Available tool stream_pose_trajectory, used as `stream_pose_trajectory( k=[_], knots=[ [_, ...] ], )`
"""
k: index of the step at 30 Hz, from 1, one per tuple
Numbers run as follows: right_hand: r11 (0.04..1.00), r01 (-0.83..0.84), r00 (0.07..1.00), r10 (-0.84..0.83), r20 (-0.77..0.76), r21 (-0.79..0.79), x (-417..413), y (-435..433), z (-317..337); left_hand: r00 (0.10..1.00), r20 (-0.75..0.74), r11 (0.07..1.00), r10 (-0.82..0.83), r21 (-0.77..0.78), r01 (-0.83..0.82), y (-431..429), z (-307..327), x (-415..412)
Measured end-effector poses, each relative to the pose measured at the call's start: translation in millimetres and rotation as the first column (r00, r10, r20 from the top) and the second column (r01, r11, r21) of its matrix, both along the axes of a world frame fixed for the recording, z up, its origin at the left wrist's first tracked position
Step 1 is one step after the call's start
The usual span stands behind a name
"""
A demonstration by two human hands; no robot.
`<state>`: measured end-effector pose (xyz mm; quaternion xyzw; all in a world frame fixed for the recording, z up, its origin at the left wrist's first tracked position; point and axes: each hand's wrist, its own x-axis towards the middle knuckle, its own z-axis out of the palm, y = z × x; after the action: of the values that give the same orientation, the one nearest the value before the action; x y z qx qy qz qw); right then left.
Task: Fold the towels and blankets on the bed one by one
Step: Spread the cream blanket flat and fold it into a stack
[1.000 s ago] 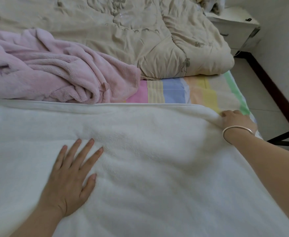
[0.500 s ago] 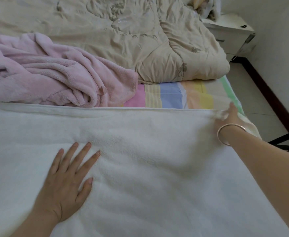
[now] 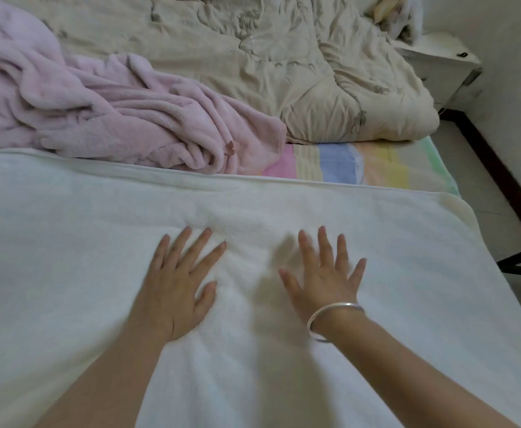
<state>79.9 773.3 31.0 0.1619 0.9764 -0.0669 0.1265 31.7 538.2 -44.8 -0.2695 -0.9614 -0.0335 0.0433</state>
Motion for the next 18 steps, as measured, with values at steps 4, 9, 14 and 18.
stream_pose_trajectory(
  k=[4, 9, 14, 18],
  knots=[
    [0.973, -0.232, 0.965, 0.232, 0.120, -0.014, 57.3, -74.0, -3.6, 0.998, 0.038, 0.999, 0.051, -0.004, -0.050, -2.7, 13.3, 8.1],
    [0.985, -0.168, 0.973, 0.171, 0.157, -0.032, 83.8, -134.7, -2.2, 0.962, 0.131, 0.960, 0.241, 0.116, -0.256, -88.0, 31.2, 62.5],
    [0.972, -0.216, 0.953, 0.231, 0.198, -0.092, 100.3, -267.3, 1.6, 0.911, 0.192, 0.930, 0.364, -0.021, -0.367, -263.7, 40.1, 147.5],
    [0.952, -0.273, 0.943, 0.293, 0.158, -0.136, 112.0, -394.5, -5.7, 0.755, 0.212, 0.782, 0.620, -0.092, -0.616, -392.7, 51.4, 204.3]
  ],
)
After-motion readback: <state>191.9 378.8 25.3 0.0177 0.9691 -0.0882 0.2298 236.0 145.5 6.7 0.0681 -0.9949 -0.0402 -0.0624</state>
